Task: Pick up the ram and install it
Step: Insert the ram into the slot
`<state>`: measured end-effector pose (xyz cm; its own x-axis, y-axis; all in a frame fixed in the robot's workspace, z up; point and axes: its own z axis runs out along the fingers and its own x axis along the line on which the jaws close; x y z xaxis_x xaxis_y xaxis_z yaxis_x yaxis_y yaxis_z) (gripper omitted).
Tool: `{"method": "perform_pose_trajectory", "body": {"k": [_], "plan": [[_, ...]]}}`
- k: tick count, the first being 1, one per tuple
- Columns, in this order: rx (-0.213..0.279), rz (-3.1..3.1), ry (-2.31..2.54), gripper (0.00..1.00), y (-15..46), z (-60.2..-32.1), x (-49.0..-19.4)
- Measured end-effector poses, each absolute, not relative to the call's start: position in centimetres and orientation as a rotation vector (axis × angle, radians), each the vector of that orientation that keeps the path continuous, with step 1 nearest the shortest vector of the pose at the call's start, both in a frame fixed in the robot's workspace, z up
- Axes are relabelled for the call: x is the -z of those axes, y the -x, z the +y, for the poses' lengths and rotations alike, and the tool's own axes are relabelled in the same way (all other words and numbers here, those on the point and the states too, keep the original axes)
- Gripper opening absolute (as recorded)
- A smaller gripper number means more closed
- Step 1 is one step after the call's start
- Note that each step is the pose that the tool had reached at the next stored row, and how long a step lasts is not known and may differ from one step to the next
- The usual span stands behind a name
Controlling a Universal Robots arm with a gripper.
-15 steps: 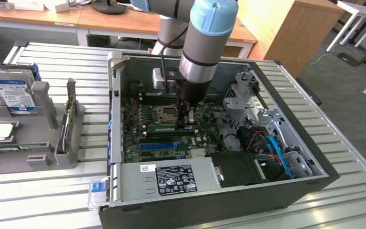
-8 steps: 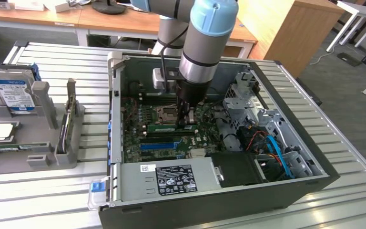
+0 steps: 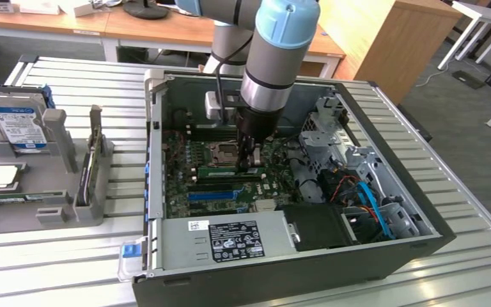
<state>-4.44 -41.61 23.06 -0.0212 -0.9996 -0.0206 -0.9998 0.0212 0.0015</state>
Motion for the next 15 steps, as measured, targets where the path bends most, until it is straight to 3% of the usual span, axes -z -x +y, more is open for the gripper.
{"method": "perform_pose_trajectory", "body": {"k": [15], "plan": [[-0.024, 2.235, 2.188, 0.12, 4.44, -41.57, -22.99]]}}
